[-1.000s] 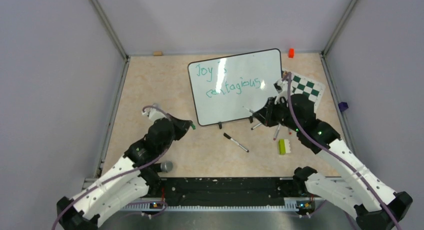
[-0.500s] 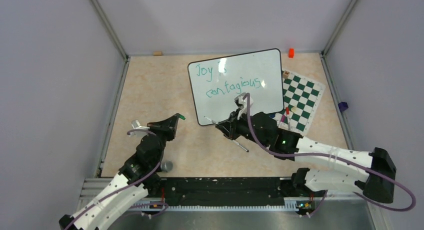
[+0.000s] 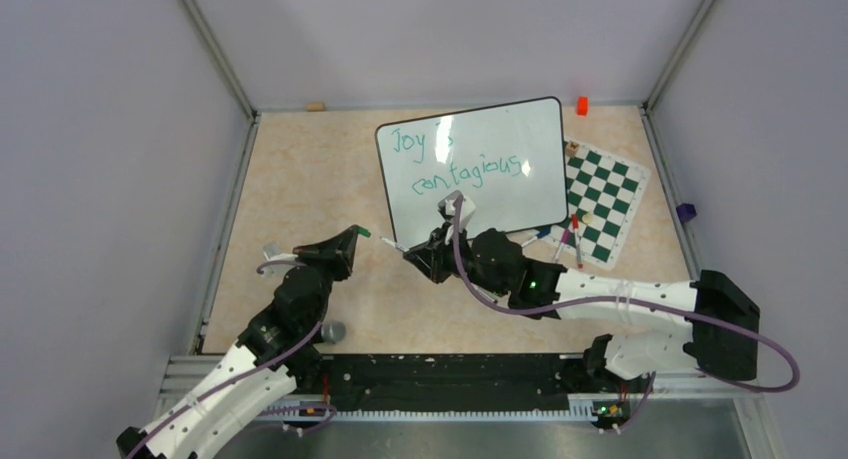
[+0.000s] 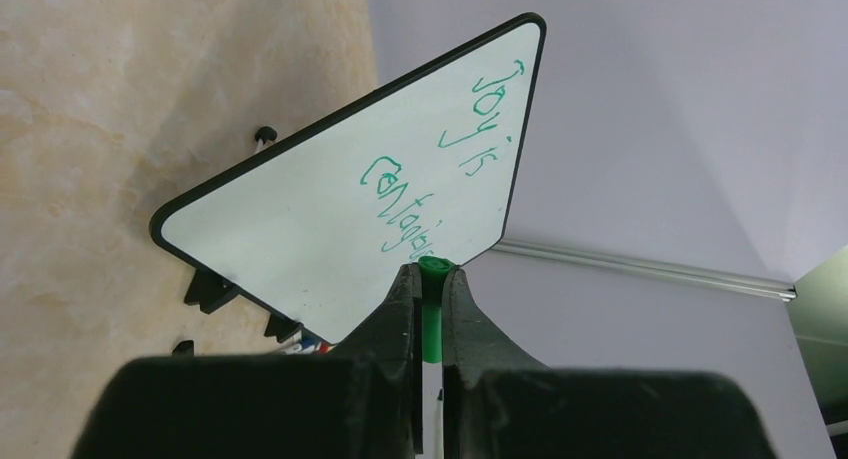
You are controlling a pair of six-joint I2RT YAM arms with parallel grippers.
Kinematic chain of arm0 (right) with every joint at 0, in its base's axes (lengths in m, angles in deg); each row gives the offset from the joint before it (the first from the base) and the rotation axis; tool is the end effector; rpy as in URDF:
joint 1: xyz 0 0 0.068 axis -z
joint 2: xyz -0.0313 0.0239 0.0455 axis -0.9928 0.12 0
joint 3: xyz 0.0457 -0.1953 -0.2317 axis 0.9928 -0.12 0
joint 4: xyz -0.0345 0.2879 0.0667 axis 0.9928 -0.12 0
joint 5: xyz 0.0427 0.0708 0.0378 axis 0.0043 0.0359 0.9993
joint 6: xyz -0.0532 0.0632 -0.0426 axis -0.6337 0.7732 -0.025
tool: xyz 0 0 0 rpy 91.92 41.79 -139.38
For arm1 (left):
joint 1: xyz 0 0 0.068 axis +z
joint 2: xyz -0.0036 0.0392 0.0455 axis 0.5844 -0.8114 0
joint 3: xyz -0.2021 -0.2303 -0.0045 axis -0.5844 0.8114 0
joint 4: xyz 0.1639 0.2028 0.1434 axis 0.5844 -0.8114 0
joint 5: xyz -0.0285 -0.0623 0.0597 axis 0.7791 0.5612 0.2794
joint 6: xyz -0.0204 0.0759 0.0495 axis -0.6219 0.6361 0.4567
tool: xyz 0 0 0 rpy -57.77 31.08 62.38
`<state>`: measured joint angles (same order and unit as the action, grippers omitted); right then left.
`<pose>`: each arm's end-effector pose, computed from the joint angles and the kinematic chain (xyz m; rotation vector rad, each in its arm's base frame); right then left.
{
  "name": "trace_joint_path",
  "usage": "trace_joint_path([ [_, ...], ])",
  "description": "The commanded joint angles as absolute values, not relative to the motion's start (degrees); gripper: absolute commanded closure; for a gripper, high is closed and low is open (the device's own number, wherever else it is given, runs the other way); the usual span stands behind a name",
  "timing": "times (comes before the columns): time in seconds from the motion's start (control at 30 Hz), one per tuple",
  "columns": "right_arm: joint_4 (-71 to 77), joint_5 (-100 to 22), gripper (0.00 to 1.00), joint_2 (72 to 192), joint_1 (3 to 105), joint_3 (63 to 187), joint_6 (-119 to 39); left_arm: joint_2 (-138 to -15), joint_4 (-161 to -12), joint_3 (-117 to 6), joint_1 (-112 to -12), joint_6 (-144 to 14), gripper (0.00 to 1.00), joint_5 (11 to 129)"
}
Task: Write a sentence on the whiteboard
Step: Insert the whiteboard marker without the cap into the pen cap.
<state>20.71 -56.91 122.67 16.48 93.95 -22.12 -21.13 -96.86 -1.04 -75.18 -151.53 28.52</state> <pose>0.1568 0.3239 0.2929 -0.5274 1.7759 0.9848 0.1578 -0.0707 0.2384 -1.2949 1.3892 -1.2222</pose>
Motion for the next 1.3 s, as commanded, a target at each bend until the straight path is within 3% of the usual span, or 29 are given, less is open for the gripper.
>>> trace_joint_path([
  [0.0,25.95,-56.0,1.0,123.85,15.17,97.94,-22.92,-20.64,-99.05,-3.18,-75.23,-154.03,1.0,26.97],
  [1.27,23.27,-56.16,1.0,128.71,14.83,101.91,-21.77,-16.42,-103.42,-3.85,-75.24,-154.63,1.0,26.31],
])
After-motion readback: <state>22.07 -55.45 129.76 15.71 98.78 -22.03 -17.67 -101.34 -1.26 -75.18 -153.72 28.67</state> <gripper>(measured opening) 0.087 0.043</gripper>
